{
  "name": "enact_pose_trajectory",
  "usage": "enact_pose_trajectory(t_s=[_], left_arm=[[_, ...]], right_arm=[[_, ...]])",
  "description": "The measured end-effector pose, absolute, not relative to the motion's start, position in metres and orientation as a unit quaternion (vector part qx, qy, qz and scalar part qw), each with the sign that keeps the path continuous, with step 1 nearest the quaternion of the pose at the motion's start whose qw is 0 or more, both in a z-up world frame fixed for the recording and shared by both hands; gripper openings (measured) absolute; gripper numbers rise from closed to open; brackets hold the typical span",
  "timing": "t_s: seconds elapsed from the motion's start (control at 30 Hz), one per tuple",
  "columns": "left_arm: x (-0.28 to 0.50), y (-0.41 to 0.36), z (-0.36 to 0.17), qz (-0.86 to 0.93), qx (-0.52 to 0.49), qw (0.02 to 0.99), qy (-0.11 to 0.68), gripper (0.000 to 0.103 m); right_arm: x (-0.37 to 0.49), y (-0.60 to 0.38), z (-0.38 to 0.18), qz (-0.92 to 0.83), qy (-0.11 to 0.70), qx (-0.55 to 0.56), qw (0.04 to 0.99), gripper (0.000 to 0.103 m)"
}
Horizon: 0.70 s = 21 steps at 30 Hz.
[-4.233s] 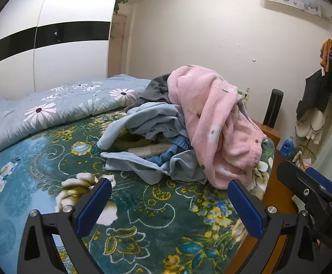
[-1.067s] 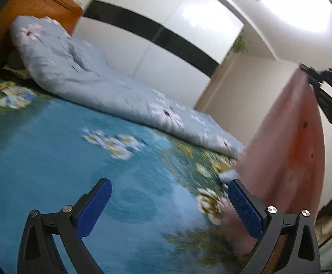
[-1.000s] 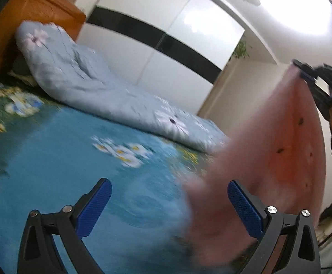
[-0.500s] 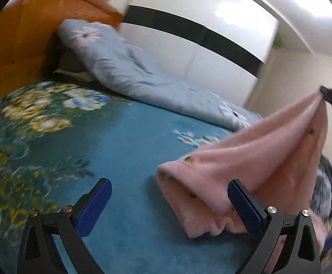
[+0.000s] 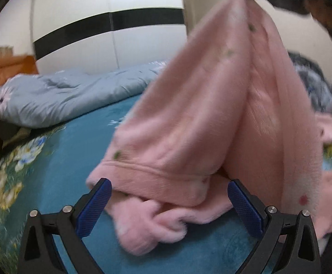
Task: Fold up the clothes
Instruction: 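Grasp the hanging pink fleece edge with the left gripper while right gripper holds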
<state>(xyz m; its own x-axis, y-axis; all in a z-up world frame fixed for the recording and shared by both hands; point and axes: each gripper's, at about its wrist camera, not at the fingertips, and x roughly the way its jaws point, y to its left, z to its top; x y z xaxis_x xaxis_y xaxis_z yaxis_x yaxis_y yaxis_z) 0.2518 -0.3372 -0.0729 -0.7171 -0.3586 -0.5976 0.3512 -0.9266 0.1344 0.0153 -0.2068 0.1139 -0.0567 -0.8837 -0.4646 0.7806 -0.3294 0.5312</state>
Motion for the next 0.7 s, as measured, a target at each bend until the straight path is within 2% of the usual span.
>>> enact_pose_trajectory(t_s=[0.07,0.13,0.2,0.23,0.27,0.3,0.37,0.4,0.5,0.7], left_arm=[[0.239,-0.334,-0.081,-0.919,0.339,0.199,-0.023,0.102],[0.232,-0.34,-0.086,-0.911,0.351,0.214,-0.019,0.096],[0.227,-0.35,-0.09,-0.903,0.361,0.231,-0.003,0.078],[0.228,-0.358,-0.089,-0.904,0.36,0.23,0.019,0.075],[0.23,-0.364,-0.086,-0.905,0.357,0.229,0.038,0.067],[0.231,-0.37,-0.084,-0.905,0.354,0.227,0.058,0.052],[0.238,-0.382,-0.077,-0.906,0.345,0.226,0.096,0.032],[0.242,-0.387,-0.072,-0.907,0.336,0.23,0.109,0.027],[0.262,-0.403,-0.054,-0.91,0.296,0.254,0.139,0.022],[0.317,-0.458,-0.015,-0.895,0.225,0.32,0.213,0.02]], right_arm=[[0.011,-0.206,0.11,-0.724,-0.073,0.382,0.569,0.005],[0.008,-0.205,0.107,-0.725,-0.076,0.388,0.564,0.005],[0.007,-0.203,0.106,-0.726,-0.075,0.391,0.561,0.005],[0.008,-0.202,0.106,-0.726,-0.074,0.391,0.56,0.005],[0.009,-0.202,0.106,-0.727,-0.072,0.392,0.56,0.005],[0.01,-0.202,0.105,-0.726,-0.071,0.392,0.56,0.005],[0.013,-0.202,0.104,-0.727,-0.068,0.393,0.559,0.005],[0.015,-0.203,0.104,-0.726,-0.066,0.394,0.56,0.005],[0.021,-0.206,0.105,-0.722,-0.065,0.392,0.566,0.005],[0.06,-0.238,0.095,-0.694,-0.006,0.4,0.598,0.005]])
